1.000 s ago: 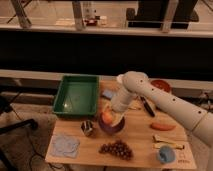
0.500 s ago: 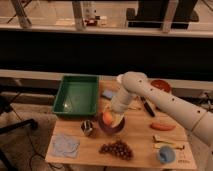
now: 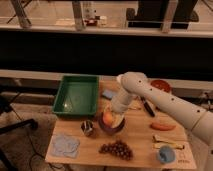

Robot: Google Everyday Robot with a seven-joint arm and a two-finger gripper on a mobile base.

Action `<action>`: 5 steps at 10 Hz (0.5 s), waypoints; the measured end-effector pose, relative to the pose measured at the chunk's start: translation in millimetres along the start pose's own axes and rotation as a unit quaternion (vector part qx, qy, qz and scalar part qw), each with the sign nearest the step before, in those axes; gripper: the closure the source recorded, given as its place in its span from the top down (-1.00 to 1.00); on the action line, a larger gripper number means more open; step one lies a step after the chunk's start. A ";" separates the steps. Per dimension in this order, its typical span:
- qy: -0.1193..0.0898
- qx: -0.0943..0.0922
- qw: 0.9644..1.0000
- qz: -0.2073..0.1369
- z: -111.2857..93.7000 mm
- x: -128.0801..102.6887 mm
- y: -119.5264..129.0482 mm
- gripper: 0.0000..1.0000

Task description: Place apple in purple bowl

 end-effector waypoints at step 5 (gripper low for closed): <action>-0.005 0.005 1.000 -0.010 5.1 -5.0 -5.3 -0.10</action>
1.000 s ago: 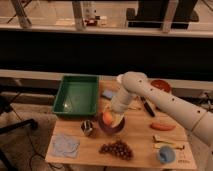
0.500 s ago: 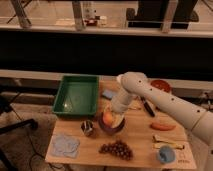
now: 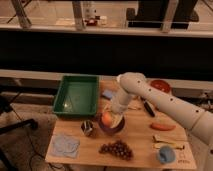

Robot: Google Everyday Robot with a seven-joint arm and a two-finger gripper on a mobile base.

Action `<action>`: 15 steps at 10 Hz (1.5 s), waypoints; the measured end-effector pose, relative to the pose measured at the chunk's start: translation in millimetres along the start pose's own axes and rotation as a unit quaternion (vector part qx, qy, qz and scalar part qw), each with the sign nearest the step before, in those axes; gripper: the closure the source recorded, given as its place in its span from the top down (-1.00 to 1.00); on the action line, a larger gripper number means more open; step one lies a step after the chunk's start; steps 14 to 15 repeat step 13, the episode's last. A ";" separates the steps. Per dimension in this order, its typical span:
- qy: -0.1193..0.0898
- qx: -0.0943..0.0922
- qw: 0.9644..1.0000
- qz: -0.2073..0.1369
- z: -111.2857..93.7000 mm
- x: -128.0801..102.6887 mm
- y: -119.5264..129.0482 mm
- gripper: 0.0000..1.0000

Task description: Place apple in purple bowl

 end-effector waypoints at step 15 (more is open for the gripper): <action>0.005 0.019 1.000 0.008 0.2 15.9 -8.3 0.42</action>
